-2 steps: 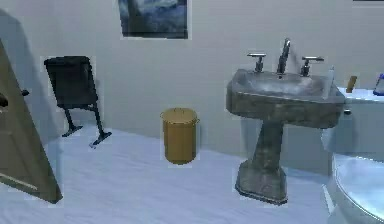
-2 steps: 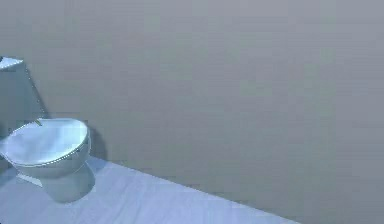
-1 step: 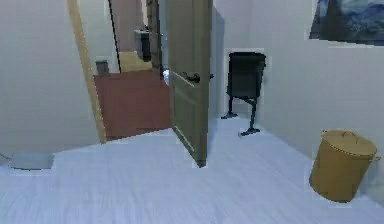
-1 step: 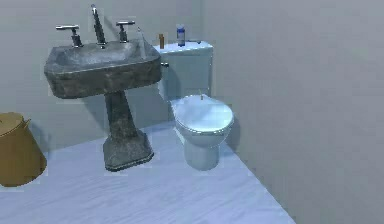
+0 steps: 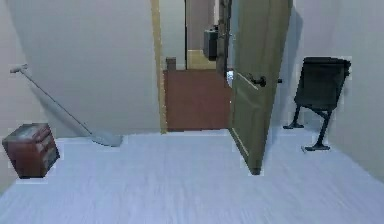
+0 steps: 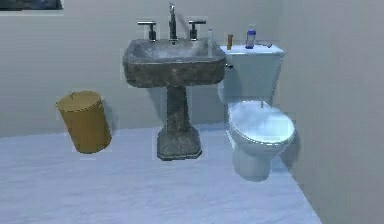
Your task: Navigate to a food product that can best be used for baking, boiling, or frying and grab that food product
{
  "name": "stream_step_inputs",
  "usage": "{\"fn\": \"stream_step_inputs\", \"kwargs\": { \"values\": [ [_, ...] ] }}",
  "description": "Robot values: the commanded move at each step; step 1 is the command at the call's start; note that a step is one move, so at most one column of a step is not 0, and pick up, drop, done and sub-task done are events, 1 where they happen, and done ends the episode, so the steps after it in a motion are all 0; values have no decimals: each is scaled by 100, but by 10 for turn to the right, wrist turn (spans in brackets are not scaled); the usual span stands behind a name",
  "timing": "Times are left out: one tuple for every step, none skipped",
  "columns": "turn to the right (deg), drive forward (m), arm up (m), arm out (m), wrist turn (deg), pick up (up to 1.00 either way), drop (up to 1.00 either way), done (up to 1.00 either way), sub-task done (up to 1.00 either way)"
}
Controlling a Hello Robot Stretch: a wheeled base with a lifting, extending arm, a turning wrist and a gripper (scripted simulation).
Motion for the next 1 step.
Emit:
{"fn": "stream_step_inputs", "kwargs": {
  "values": [
    [0,100,0,0,0,0,0,0,0]
  ]
}}
